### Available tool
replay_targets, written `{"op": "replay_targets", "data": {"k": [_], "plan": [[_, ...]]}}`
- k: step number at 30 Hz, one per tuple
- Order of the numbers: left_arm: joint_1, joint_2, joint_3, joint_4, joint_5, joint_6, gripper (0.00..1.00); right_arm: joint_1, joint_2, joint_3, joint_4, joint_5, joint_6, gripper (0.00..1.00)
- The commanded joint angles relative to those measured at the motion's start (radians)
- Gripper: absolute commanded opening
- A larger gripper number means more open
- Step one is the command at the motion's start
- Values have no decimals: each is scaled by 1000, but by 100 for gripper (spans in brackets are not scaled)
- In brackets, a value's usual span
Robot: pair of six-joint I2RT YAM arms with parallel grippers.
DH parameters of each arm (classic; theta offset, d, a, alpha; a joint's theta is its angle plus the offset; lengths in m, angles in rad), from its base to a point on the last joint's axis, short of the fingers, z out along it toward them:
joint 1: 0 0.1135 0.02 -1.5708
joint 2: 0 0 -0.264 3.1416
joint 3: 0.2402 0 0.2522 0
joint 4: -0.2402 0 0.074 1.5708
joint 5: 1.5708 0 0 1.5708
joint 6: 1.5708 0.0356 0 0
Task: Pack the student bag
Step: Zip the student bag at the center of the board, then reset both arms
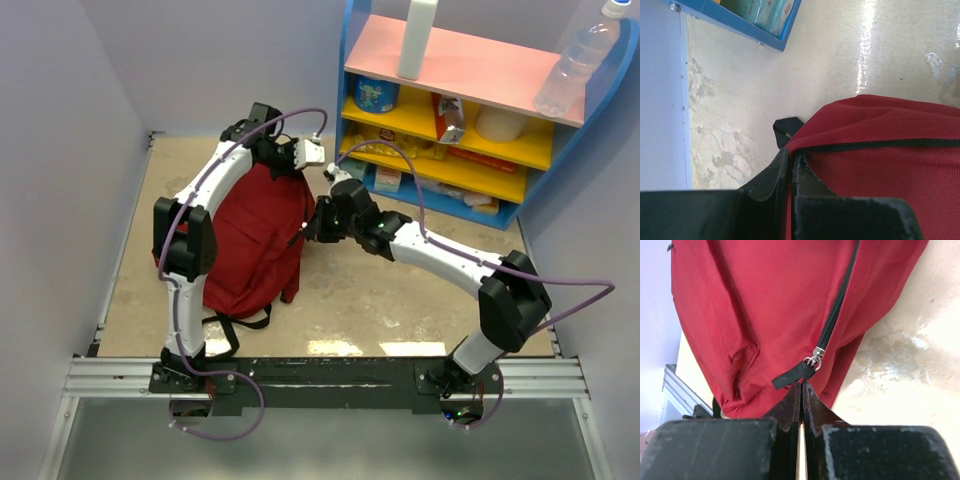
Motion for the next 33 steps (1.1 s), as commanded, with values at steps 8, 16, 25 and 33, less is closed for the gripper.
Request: {"op": "replay_targets", "data": {"k": [8, 16, 25, 33], "plan": [[-8, -124, -17, 95, 29, -129, 47, 43, -53, 72, -81, 52, -12, 57], [24, -293, -52, 58, 70, -529, 92, -78, -128, 66, -135, 72, -72, 99], [59, -603, -472, 207, -72, -703, 99, -97, -171, 51, -212, 140, -194, 99], [133, -730, -749, 313, -69, -808, 100, -98, -249, -18, -170, 117, -211, 99]]}}
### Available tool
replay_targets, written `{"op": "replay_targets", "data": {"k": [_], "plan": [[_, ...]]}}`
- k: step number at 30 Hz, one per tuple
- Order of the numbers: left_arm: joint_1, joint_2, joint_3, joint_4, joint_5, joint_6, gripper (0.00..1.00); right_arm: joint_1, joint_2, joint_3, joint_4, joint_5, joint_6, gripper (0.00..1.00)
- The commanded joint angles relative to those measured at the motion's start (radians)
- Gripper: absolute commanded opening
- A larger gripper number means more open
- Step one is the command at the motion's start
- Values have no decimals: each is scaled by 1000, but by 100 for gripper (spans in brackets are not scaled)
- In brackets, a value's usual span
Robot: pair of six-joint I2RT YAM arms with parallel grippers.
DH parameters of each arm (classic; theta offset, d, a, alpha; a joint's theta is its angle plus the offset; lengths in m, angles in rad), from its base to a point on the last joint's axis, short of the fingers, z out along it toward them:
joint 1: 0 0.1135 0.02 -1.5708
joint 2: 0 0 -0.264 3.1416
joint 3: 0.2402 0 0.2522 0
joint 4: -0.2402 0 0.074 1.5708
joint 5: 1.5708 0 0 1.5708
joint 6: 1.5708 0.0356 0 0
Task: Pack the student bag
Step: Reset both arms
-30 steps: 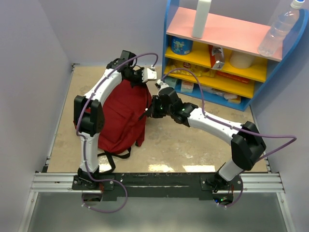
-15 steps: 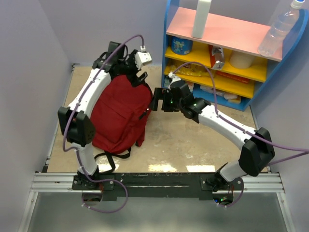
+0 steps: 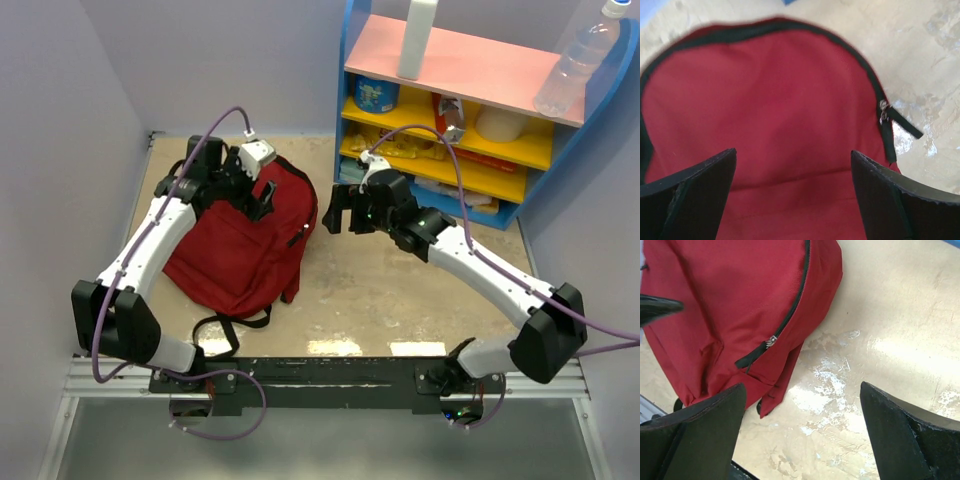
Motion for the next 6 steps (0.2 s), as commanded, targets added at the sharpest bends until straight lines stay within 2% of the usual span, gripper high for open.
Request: {"op": "replay_targets", "data": {"k": [1, 6], "plan": [[53, -43, -87, 85, 8, -104, 100, 2, -38, -3, 12, 3, -35, 99], [84, -83, -127, 106, 36, -128, 100, 1, -82, -27, -2, 12, -29, 99]]}}
